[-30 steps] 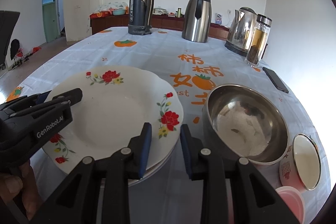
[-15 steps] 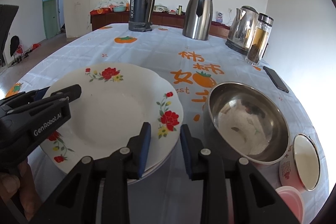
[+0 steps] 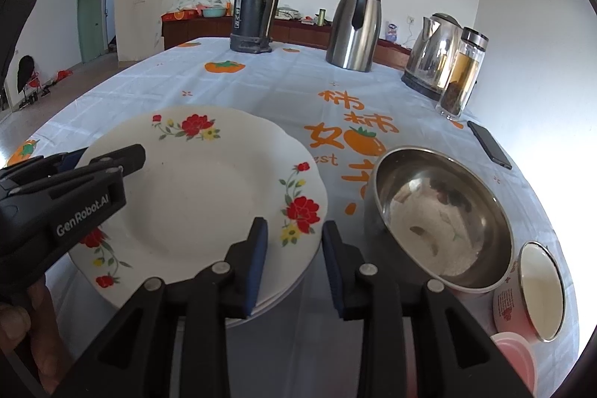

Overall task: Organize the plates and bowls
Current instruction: 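Lower the red-flower plate onto the pink-floral plate stack with the left tool, then open the left tool and release the red-flower plate, then move the left tool to the pink plastic basin and grasp its rim, then lift the pink basin with the left tool and carry it toward the steel bowl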

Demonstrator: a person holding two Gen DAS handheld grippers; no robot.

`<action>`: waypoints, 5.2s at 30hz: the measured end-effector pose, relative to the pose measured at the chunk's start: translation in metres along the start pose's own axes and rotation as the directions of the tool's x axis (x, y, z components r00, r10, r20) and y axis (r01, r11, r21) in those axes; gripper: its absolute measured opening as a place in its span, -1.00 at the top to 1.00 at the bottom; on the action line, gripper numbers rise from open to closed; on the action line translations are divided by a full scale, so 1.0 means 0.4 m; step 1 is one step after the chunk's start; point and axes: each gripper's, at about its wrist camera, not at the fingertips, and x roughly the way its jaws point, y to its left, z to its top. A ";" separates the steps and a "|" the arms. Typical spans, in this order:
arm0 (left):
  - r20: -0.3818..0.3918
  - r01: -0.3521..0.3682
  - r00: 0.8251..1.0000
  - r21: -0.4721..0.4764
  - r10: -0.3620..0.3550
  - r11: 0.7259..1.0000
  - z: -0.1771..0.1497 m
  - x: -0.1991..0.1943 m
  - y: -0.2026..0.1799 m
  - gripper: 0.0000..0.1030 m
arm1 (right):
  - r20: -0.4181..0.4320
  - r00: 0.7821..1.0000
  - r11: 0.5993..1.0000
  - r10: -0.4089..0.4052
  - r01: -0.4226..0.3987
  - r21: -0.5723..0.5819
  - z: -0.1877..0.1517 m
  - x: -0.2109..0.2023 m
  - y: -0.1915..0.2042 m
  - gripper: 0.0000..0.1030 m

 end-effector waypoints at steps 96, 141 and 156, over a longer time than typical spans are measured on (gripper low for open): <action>-0.150 0.365 0.930 0.263 -0.336 0.893 -0.193 -0.249 -0.398 0.33 | 0.088 0.995 0.973 0.037 -0.056 0.226 -0.283 -0.273 -0.420 0.69; -0.136 0.343 0.938 0.230 -0.320 0.911 -0.150 -0.263 -0.368 0.75 | 0.143 0.985 0.975 0.101 -0.127 0.183 -0.235 -0.295 -0.373 0.79; -0.124 0.320 0.946 0.231 -0.299 0.919 -0.111 -0.257 -0.366 0.75 | 0.191 0.977 0.978 0.099 -0.131 0.161 -0.186 -0.306 -0.368 0.79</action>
